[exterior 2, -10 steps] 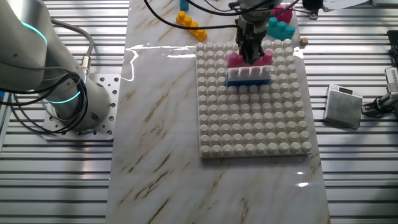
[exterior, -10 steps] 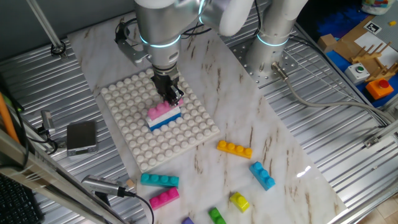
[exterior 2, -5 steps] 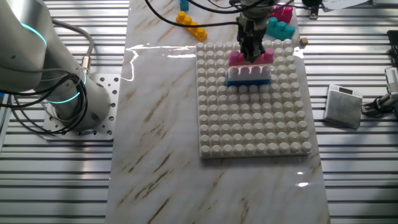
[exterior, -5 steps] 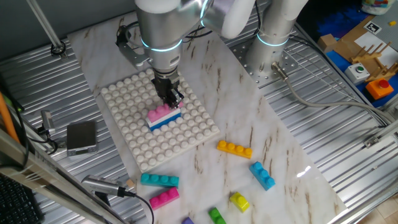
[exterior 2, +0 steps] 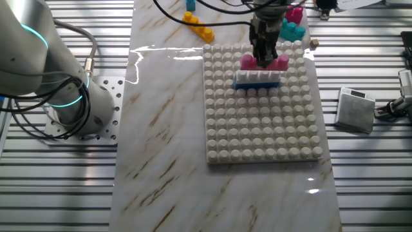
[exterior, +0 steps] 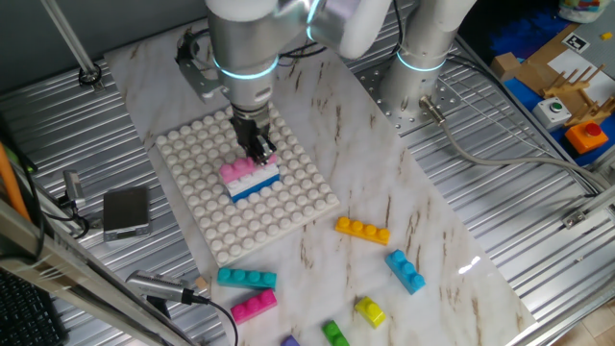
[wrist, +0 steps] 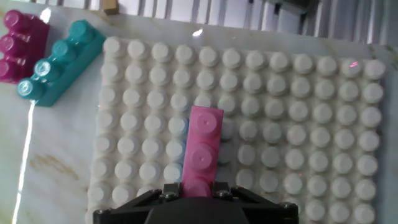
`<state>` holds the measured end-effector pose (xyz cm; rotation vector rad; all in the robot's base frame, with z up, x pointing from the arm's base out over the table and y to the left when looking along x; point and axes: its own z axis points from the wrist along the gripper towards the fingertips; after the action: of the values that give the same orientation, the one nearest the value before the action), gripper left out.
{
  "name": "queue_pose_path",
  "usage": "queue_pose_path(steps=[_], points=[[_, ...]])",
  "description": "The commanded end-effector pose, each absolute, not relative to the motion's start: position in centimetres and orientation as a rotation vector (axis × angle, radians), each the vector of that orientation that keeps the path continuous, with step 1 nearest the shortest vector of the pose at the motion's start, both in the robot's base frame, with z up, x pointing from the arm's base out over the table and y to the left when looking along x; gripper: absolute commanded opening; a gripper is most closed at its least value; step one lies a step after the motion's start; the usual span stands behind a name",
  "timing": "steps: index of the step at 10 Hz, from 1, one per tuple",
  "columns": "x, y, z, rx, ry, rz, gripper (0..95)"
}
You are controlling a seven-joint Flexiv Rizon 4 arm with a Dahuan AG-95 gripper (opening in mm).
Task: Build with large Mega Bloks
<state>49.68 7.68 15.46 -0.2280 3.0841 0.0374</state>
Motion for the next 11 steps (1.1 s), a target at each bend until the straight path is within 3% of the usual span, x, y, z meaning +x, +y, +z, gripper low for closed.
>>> queue_pose_path(steps=[1, 11], points=[[49.7, 7.7, 15.3, -0.249, 3.069, 0.057, 0.0], [49.7, 7.6, 13.7, -0.325, 3.056, 0.082, 0.0]])
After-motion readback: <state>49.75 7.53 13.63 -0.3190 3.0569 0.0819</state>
